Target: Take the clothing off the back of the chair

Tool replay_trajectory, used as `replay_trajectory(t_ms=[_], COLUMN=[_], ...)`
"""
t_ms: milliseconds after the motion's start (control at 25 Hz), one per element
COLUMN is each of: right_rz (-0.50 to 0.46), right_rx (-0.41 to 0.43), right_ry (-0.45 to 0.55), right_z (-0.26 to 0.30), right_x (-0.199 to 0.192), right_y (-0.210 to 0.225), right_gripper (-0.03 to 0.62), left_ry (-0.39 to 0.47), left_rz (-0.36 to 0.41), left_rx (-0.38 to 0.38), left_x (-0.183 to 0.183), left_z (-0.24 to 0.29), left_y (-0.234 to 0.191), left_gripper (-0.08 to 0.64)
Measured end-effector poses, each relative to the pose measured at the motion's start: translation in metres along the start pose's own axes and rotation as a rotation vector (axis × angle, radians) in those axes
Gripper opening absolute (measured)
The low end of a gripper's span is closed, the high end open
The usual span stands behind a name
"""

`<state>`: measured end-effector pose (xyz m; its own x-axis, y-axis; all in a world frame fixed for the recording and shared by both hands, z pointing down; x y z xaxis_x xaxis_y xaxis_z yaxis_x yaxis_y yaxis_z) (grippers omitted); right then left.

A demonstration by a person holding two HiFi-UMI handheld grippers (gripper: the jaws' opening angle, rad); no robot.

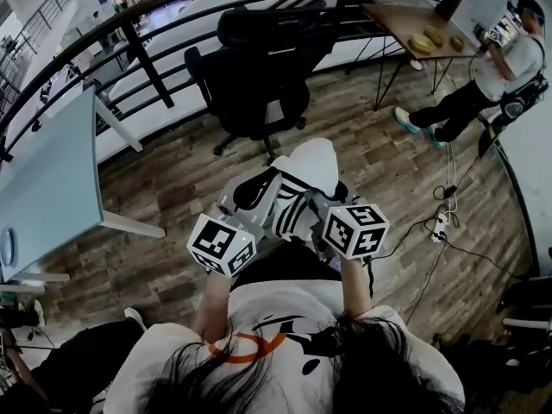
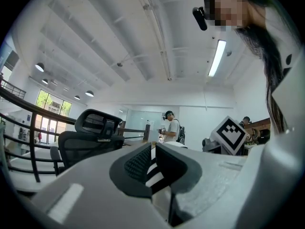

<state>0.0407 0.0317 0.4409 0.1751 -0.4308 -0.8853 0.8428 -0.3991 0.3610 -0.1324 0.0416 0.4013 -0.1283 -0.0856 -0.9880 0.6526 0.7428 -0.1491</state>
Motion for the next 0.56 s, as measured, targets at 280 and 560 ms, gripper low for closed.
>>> replay_trajectory(t_ms=[280, 560], right_rz=[-0.012, -0.042], right_rx=[-0.014, -0.036], right_ry=[-0.006, -0.004], right_z=[-0.001, -0.009], right_x=[-0.005, 0.003], right_y=[-0.002, 0.004], right_gripper=[0.169, 0.169], left_ry=[-0.012, 0.000], left_rz=[0.001, 0.003], left_rx=[-0.013, -0.058], left_x=[-0.004, -0.003], left_z=[0.002, 0.016], left_y=[0.000, 0.011], left_gripper=[0.009, 0.009])
Point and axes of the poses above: the fingertips, and each gripper's own axes: z forward along the fingers, y to its right, x out of its top, the point moved 8 cm from there along -z, backward along the fingers
